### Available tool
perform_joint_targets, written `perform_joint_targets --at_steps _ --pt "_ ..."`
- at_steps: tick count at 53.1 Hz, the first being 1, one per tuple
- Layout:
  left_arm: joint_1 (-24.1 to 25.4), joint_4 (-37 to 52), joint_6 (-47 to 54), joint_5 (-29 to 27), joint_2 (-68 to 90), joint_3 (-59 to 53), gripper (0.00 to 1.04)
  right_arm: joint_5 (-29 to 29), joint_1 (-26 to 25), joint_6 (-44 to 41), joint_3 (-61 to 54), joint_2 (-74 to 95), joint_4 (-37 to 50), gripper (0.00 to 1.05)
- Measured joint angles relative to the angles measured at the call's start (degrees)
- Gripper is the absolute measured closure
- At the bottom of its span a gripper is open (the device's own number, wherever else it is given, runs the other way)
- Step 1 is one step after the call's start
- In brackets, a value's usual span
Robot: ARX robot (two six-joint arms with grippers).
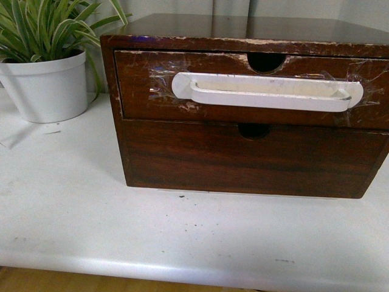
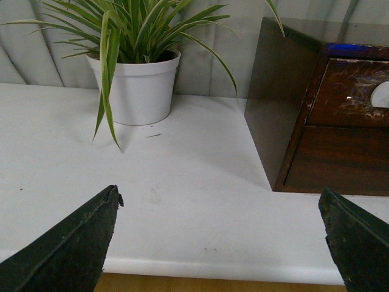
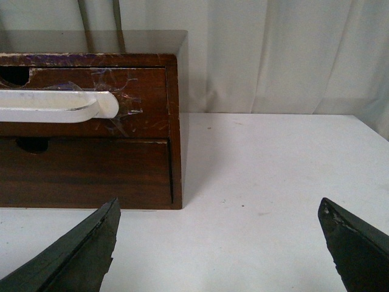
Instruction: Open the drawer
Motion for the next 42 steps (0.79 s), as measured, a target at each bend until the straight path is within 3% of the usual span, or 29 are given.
perform_joint_targets --at_steps 42 --pt "0.0 0.0 0.0 0.0 0.0 0.0 0.06 0.0 0.0 0.0 0.0 0.0 0.0 0.09"
